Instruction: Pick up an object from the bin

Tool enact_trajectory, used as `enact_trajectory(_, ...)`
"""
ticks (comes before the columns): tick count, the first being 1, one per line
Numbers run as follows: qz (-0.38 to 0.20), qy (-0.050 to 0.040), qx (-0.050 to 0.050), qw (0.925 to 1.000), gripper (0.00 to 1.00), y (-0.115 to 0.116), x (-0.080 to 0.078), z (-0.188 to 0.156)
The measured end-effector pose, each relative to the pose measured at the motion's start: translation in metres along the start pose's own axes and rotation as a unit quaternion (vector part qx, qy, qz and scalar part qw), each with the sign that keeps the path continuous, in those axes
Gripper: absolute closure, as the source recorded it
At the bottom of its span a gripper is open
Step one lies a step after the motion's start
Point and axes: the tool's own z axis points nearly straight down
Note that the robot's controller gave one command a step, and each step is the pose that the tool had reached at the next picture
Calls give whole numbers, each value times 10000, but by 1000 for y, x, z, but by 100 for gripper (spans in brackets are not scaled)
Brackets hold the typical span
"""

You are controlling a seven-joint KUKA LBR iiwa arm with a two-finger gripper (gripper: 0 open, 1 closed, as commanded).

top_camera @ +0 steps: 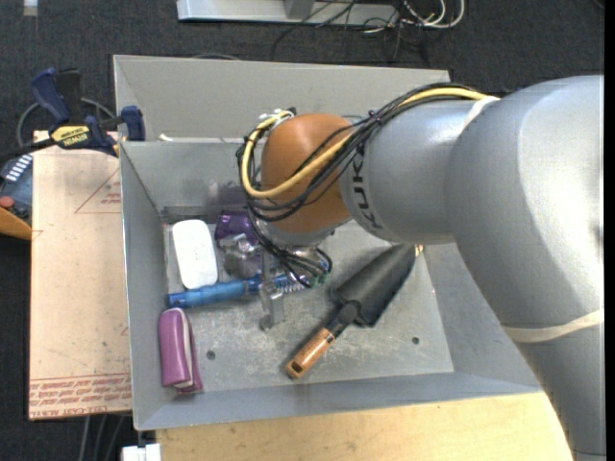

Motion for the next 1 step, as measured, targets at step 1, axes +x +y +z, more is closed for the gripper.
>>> enact_trajectory(1, -2095, -32, -1, 9778, 100, 42, 36, -3)
